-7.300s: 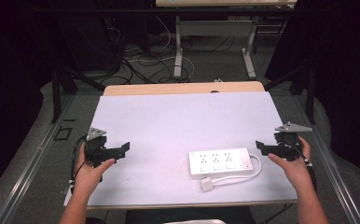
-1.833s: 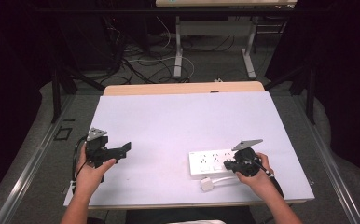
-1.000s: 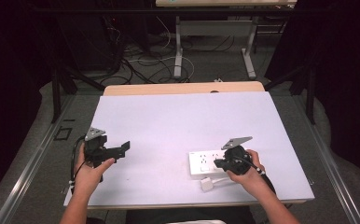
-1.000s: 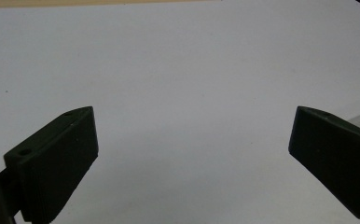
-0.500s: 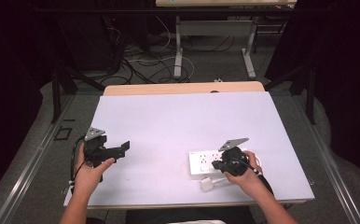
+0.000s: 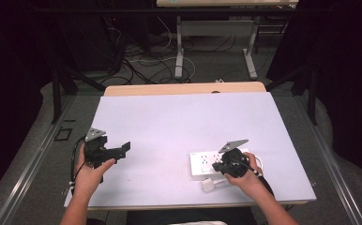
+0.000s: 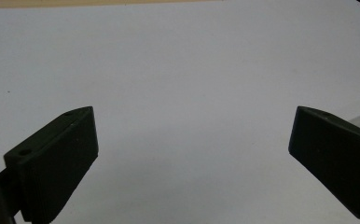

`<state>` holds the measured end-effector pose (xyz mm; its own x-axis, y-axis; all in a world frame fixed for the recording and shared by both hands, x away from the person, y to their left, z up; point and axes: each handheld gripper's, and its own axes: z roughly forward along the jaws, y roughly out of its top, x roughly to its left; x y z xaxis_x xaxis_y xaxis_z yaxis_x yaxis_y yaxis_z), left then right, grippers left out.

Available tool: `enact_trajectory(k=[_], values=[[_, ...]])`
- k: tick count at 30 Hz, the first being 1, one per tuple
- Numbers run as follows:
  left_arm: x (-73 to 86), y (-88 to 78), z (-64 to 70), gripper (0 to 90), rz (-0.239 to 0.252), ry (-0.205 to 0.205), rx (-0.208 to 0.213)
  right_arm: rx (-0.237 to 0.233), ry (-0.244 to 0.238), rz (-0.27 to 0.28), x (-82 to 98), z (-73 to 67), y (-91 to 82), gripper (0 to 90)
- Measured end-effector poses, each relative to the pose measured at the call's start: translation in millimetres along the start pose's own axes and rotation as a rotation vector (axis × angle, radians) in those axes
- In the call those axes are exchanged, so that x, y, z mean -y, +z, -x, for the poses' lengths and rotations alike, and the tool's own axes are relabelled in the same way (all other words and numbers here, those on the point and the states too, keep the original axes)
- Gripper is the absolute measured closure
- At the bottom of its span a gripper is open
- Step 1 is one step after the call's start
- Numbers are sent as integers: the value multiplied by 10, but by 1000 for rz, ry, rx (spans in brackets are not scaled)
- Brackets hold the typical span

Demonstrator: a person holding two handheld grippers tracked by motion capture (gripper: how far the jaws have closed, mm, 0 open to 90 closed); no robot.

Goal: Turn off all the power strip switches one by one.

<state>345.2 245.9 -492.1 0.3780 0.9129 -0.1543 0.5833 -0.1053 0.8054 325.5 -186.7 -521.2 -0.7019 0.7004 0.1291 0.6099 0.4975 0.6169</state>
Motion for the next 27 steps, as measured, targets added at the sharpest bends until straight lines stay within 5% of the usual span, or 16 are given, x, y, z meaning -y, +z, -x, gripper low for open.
enact_trajectory(k=[27], values=[[1,4,-2,13,-3,2,0,-5,6,11,31,9,28,900]])
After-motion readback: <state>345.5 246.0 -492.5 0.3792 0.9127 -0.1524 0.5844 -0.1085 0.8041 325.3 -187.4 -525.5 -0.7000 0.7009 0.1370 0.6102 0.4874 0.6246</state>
